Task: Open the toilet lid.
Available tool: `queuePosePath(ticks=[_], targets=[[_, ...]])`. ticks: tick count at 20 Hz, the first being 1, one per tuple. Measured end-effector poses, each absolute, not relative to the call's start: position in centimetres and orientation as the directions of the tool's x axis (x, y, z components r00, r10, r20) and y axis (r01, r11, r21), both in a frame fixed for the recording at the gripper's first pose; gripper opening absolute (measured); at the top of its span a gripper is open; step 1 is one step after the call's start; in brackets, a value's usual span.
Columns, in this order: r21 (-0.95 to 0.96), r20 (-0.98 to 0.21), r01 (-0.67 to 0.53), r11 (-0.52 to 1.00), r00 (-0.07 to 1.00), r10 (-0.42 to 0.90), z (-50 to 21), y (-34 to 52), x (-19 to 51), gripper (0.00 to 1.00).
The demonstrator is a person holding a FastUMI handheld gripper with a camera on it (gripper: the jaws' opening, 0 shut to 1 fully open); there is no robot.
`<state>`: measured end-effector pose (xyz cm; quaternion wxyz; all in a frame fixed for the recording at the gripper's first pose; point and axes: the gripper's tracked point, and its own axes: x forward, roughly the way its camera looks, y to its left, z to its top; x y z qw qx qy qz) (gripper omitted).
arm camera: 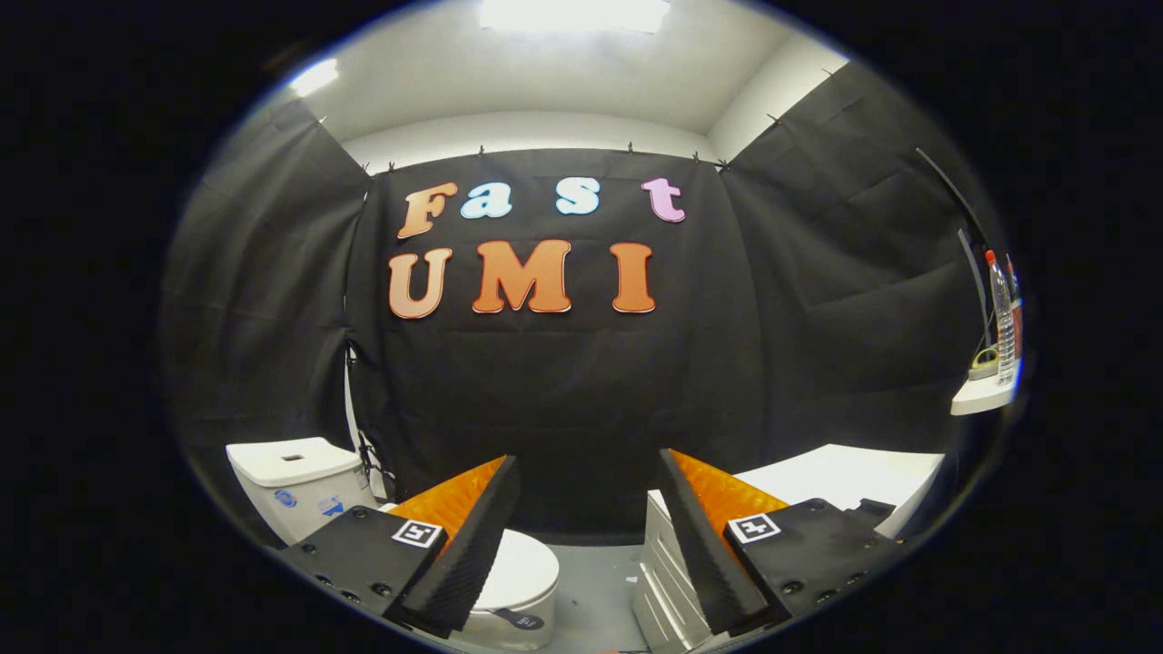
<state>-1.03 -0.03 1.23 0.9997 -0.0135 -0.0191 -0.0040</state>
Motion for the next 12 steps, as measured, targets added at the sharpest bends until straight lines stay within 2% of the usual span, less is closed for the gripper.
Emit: queuePosePath(ticks=[9, 12], targets=[[0.142, -0.014, -0.066, 0.988, 0.998, 0.069, -0.9, 6.2, -1.8, 0.99], [0.232, -0.073, -0.067, 0.971, 0.994, 0.086, -5.8, 7.4, -1.2, 0.98]])
